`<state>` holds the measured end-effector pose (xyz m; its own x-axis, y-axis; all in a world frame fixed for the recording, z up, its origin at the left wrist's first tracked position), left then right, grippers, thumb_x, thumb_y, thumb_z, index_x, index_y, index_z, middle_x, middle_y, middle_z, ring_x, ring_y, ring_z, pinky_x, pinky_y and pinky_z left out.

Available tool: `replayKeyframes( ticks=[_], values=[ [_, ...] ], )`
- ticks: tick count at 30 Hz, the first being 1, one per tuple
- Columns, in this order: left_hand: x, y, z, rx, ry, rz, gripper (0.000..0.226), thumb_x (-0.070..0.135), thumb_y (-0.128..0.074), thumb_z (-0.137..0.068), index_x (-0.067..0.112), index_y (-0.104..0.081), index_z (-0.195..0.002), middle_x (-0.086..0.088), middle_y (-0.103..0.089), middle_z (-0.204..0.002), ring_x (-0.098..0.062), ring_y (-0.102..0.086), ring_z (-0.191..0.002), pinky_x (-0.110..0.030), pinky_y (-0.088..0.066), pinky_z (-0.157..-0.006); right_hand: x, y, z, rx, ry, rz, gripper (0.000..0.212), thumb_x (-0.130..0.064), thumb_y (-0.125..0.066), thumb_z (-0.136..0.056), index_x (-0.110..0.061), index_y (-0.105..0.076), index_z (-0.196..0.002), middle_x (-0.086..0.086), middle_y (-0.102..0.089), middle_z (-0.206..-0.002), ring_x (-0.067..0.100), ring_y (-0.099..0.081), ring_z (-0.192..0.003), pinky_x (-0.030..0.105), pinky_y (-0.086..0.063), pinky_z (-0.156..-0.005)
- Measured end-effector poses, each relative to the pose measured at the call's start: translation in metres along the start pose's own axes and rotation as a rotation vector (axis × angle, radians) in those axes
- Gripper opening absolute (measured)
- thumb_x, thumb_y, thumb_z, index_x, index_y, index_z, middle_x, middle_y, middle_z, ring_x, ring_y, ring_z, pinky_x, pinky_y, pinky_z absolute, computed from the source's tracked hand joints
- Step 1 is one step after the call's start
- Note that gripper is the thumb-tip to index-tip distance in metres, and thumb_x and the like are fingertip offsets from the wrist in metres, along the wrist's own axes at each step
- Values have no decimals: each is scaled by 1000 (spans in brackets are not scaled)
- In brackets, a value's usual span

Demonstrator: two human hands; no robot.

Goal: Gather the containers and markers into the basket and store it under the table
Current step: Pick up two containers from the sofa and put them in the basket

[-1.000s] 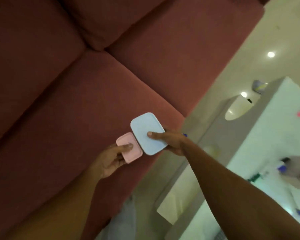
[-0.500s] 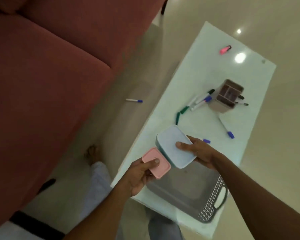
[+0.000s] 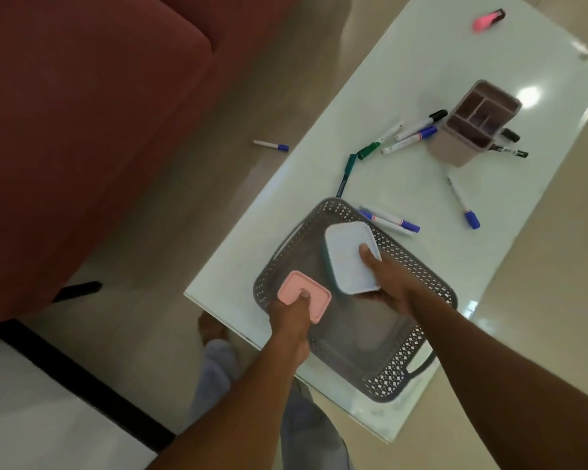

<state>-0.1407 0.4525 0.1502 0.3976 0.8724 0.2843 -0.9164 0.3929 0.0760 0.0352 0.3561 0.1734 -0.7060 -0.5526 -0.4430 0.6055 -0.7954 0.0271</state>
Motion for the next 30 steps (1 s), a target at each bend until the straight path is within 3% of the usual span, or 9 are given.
replayKeyframes(
  ticks=[4, 9, 13, 17, 20, 24, 27, 30],
  values=[
    [-12, -11, -15, 124, -22, 237, 44, 14, -61, -94, 10, -48, -136, -12, -59, -127, -30, -59, -111, -47, -48, -103, 5, -25, -20, -24, 23, -176, 41, -47, -44, -99, -26, -47, -133, 4, -65, -121, 23, -64, -102, 44, -53, -83],
    [-16, -22, -25, 253, -56, 441, 28, 19, -63, -93, 11, -55, -119, -12, -63, -115, -26, -64, -93, -37, -54, -83, 19, -60, -29, 134, 16, -277, 44, -54, -37, -99, -21, -55, -121, -2, -66, -111, 19, -62, -97, 35, -49, -79],
    [-19, -26, -22, 319, -41, 493, 39, 21, -66, -92, 11, -54, -127, -10, -63, -114, -28, -66, -98, -40, -58, -84, 19, -68, -36, 292, 94, -142, 40, -56, -39, -97, -22, -59, -104, -8, -64, -94, 18, -61, -92, 42, -51, -90],
    [-13, -28, -21, 339, -24, 561, 20, 13, -64, -92, 8, -56, -110, -6, -61, -93, -16, -62, -75, -30, -53, -68, 19, -57, -40, 309, 146, -91, 41, -52, -51, -94, -15, -67, -87, 2, -72, -91, 27, -69, -91, 51, -57, -86],
    [-13, -28, -23, 360, 14, 521, 24, 18, -64, -93, 8, -56, -113, -6, -58, -97, -24, -60, -84, -31, -49, -76, 26, -46, -39, 335, 177, -110, 38, -42, -56, -95, -9, -69, -83, 11, -74, -93, 32, -71, -94, 55, -58, -82],
    [-6, -25, -22, 434, -84, 228, 42, 18, -58, -95, 2, -48, -131, -19, -59, -127, -36, -61, -110, -43, -50, -97, 22, -32, -33, 419, 256, -29, 31, -28, -52, -99, -14, -64, -75, 12, -70, -91, 37, -69, -94, 55, -60, -74],
    [-3, -21, -17, 454, -121, -41, 42, 2, -52, -93, -4, -40, -132, -25, -55, -131, -41, -57, -117, -43, -48, -96, 14, -22, -35, 438, 295, 102, 29, -32, -51, -97, -13, -63, -79, 15, -70, -90, 34, -69, -87, 59, -58, -73],
    [-5, -22, -13, 448, -92, -138, 50, -6, -51, -86, -6, -36, -134, -26, -53, -133, -42, -56, -119, -46, -50, -98, 8, -25, -36, 403, 303, 143, 24, -27, -50, -97, -11, -64, -85, 18, -70, -93, 36, -69, -87, 56, -59, -70]
  ],
)
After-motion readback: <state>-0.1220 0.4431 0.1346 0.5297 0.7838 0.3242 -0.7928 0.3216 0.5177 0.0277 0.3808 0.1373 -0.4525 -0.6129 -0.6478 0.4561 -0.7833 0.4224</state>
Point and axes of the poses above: each hand's wrist, its own z-axis away from the middle knuckle, its own y-axis out of the back of the hand, x = y × z, the point moved 5 cm from there along -z, towards the middle knuckle
